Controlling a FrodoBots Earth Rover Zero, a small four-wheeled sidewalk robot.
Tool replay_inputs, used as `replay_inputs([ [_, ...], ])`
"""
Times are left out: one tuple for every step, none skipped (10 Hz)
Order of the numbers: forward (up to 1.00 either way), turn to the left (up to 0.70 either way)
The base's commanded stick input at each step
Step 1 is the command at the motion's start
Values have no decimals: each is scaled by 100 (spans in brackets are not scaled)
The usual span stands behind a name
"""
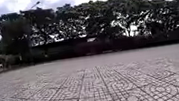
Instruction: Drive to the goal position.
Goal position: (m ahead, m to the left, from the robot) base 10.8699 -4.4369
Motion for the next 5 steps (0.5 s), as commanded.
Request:
replay_inputs([
  [100, 0],
  [100, 0],
  [100, 0],
  [100, 0],
  [100, 0],
])
